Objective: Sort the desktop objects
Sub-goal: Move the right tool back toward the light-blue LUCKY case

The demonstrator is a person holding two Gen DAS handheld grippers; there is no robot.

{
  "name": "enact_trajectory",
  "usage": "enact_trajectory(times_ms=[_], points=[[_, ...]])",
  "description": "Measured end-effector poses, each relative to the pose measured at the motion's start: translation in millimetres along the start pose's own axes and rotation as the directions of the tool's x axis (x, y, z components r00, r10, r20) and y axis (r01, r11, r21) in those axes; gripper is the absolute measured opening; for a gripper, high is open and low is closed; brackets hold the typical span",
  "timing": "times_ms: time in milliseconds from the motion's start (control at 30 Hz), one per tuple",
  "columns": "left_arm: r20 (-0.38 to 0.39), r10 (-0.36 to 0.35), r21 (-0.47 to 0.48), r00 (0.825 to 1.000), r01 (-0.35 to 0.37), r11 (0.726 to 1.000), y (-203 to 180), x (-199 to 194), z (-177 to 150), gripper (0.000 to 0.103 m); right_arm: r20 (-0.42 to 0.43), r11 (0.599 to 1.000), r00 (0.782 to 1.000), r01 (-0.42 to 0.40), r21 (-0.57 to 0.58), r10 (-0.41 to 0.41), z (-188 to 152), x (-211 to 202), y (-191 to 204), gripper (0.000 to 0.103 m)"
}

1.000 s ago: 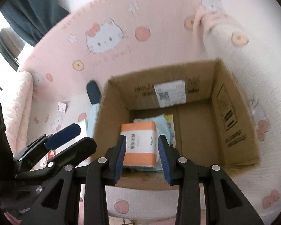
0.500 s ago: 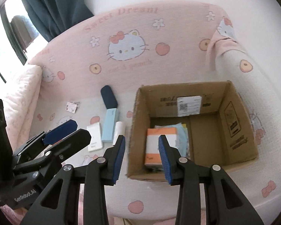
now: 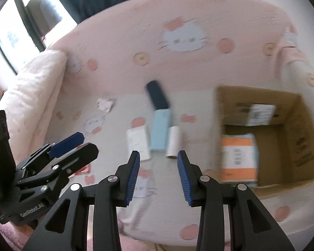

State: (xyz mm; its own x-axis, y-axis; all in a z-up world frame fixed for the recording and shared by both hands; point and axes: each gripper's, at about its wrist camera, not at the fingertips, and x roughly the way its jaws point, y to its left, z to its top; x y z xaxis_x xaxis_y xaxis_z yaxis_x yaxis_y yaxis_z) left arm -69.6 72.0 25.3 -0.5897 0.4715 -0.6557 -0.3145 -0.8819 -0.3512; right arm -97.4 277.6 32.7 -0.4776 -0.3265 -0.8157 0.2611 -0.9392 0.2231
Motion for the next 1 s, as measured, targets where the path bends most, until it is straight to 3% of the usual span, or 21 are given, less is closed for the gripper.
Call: enact_trajectory(times_ms=[267,433,600,1000], points=[[-0.019,0.086,-0.108,0.996,-0.088,0.99,109,-24,-14,0.059,-0.082,0.993,0.994,-0.073,-0.089,0.066,16,64,92,0.034],[-0.016,0.106,-0.175,0.994,-0.107,0.979,151,-24,-11,0.059,-0.102,0.989,0.993,-0.068,-0.13,0.055,26,88,117,0.034],[-0.045,0.091,-0.207,0.995,-0.099,0.973,160,0,-9,0.059,-0.134,0.992,0.99,-0.068,-0.108,0.053,29,105,104,0.034],[-0.127,0.058,-0.22,0.99,-0.085,0.972,156,90,-6,0.059,-0.208,0.998,0.976,-0.051,0.042,0.059,39,166,32,0.034]])
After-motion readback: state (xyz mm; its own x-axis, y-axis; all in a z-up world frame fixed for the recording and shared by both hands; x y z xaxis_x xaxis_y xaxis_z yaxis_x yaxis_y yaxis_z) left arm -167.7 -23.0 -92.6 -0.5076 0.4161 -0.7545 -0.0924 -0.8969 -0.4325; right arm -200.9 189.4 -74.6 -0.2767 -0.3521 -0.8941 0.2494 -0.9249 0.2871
